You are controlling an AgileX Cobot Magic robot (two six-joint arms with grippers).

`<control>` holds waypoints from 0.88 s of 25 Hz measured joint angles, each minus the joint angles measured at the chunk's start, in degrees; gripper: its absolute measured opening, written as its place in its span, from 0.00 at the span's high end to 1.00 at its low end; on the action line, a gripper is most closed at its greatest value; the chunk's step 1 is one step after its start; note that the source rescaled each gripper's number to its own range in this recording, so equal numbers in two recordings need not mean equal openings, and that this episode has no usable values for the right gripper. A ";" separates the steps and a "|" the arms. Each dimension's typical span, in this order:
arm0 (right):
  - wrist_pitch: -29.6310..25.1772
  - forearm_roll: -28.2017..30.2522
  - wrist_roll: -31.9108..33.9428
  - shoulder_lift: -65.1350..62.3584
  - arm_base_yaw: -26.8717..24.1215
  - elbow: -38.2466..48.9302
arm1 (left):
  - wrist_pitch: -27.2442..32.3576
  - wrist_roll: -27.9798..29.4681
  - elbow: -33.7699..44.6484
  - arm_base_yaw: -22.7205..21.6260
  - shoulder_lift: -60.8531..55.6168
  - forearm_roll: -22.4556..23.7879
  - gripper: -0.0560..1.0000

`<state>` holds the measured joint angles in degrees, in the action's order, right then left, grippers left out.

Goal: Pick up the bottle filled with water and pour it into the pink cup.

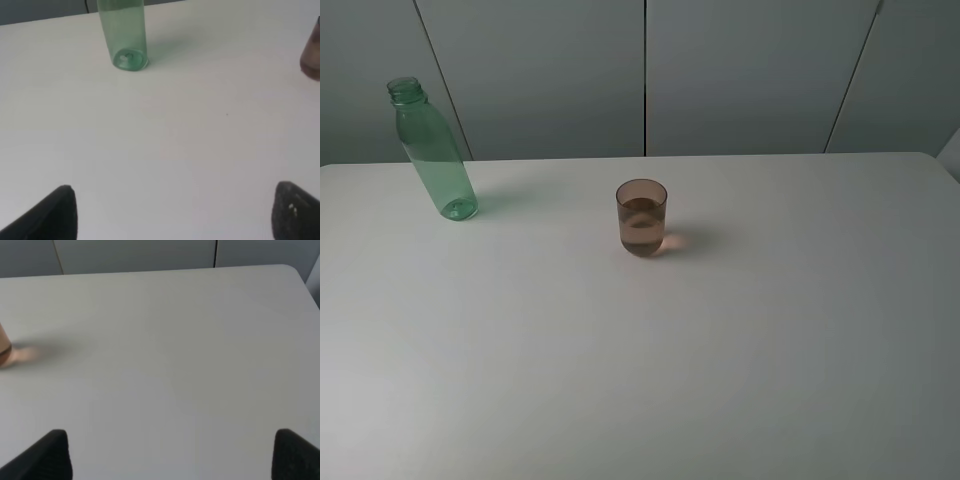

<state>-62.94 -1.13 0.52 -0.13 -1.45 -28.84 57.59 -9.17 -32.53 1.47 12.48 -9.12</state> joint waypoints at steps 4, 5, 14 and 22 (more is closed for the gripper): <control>0.00 0.00 0.00 0.00 0.00 0.00 | 0.62 0.58 0.26 1.60 -2.29 1.78 0.01; 0.00 0.00 0.00 0.00 0.00 0.00 | 0.62 0.71 0.65 1.70 -3.01 2.02 0.01; 0.00 0.00 0.00 0.00 0.00 0.00 | 3.04 1.22 2.45 1.70 -9.80 2.84 0.01; 0.00 0.00 0.00 0.00 0.00 0.00 | 4.36 3.00 3.01 1.83 -12.48 4.34 0.01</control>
<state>-62.94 -1.13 0.52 -0.13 -1.45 -28.84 61.95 -6.17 -29.52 3.30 0.00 -4.78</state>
